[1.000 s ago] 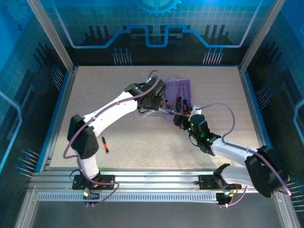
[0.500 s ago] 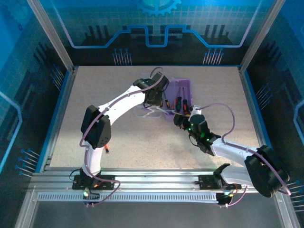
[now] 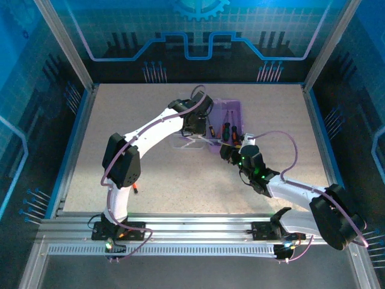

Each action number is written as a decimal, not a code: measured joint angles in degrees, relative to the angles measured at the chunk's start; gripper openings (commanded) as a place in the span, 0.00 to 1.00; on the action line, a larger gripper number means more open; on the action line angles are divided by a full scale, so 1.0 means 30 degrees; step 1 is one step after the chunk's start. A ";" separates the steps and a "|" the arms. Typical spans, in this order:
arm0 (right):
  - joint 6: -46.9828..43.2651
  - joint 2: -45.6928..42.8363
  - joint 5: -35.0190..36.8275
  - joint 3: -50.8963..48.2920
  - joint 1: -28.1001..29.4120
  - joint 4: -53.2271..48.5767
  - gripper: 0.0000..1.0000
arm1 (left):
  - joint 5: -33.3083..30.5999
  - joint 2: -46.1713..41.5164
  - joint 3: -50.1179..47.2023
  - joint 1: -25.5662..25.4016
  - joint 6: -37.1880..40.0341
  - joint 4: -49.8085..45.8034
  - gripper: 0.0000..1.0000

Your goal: Pack the tool kit

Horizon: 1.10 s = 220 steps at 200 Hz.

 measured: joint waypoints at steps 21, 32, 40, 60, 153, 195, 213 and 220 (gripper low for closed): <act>0.0000 0.0000 -0.0007 0.0000 0.0000 -0.0007 0.67 | 0.0160 0.0000 0.0000 0.0000 -0.0007 -0.0007 0.17; 0.0000 0.0000 0.0000 0.0000 0.0000 -0.0007 0.67 | 0.0255 0.0000 0.0007 0.0000 -0.0022 -0.0029 0.20; 0.0000 0.0000 -0.0007 0.0000 0.0000 -0.0007 0.67 | 0.0313 0.0007 0.0058 0.0000 -0.0007 -0.0095 0.21; 0.0000 0.0000 -0.0007 0.0000 0.0000 0.0000 0.67 | 0.0350 0.0007 0.0240 0.0000 -0.0007 -0.0284 0.26; 0.0000 0.0000 -0.0015 0.0000 0.0000 0.0000 0.67 | 0.0262 -0.0226 0.0699 0.0073 0.0080 -0.0860 0.33; -0.0015 -0.0364 -0.0168 0.0000 0.0000 -0.0168 0.68 | -0.0321 -0.4503 -0.2280 0.0073 -0.0073 0.0087 0.47; -0.0036 -0.0678 -0.0656 0.0000 -0.0007 -0.0036 0.69 | -0.0816 -0.8021 -0.5246 0.0095 -0.0648 0.1188 0.58; -0.0080 -0.0685 -0.0954 0.0000 -0.0007 0.0087 0.69 | -0.1042 -0.9311 -0.6390 0.0117 -0.0896 0.1552 0.62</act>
